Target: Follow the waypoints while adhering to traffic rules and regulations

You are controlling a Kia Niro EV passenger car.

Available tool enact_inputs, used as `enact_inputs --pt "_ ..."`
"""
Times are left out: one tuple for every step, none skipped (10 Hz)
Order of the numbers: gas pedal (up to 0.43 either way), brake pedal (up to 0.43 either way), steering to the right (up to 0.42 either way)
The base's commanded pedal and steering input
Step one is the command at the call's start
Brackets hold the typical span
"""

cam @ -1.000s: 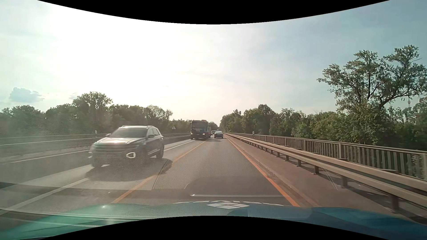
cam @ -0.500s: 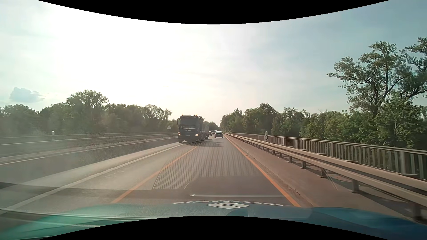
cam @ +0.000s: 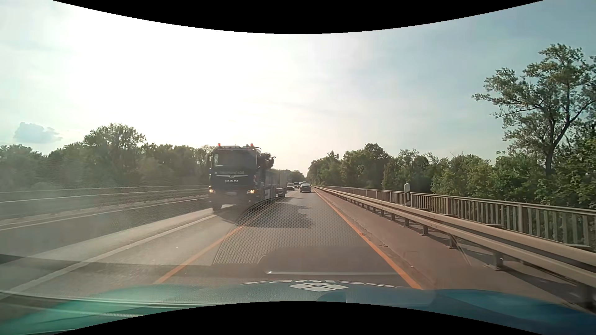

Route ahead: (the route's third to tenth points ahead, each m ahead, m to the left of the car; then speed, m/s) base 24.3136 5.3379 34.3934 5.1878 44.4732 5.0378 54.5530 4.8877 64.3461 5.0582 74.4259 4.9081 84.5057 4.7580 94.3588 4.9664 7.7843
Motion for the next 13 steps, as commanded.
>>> enact_inputs --pt "0.248 0.0 -0.003" --pt "0.248 0.0 -0.003" --pt "0.248 0.0 -0.003" --pt "0.248 0.0 -0.003" --pt "0.248 0.0 -0.003" --pt "0.248 0.0 -0.003" --pt "0.248 0.0 -0.003" --pt "0.248 0.0 -0.003" --pt "0.248 0.0 -0.003" --pt "0.24 0.0 -0.003" --pt "0.228 0.0 -0.002" --pt "0.197 0.0 -0.002" --pt "0.197 0.0 -0.002"
